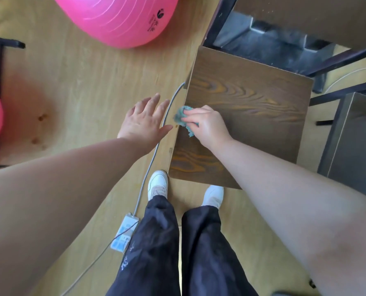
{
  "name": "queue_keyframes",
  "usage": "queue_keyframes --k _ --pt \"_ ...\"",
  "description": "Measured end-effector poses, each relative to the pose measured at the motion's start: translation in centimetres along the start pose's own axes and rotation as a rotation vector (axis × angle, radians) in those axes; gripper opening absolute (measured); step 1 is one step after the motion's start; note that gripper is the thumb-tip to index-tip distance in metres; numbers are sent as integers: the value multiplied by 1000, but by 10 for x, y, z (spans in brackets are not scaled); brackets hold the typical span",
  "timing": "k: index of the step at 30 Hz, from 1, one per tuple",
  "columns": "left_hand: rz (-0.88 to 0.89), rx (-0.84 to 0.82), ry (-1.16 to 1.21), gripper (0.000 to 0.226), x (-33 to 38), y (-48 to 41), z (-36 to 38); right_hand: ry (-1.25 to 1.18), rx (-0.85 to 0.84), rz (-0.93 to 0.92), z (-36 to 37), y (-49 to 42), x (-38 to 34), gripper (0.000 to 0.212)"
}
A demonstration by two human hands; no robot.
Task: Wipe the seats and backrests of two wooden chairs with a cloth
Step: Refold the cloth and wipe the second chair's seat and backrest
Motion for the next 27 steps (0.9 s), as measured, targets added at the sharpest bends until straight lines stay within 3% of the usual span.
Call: queue_keyframes --k 12,18,22,27 --pt "-2 -75 6 65 0 64 44 -157 -211 -46 68 129 -21 15" --pt "30 -86 -44 66 17 73 40 -98 -128 -110 53 152 -28 16" --pt "85 -103 -70 67 37 75 35 -90 114 181 0 183 14 20" --pt "155 -105 -104 67 66 67 37 -155 370 741 -70 253 99 21"
Point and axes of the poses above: each hand's wrist, its own y-axis away from the middle knuckle, its own z-axis out of the palm, x = y × z, the point moved 5 cm from there along -y, towards the middle knuckle
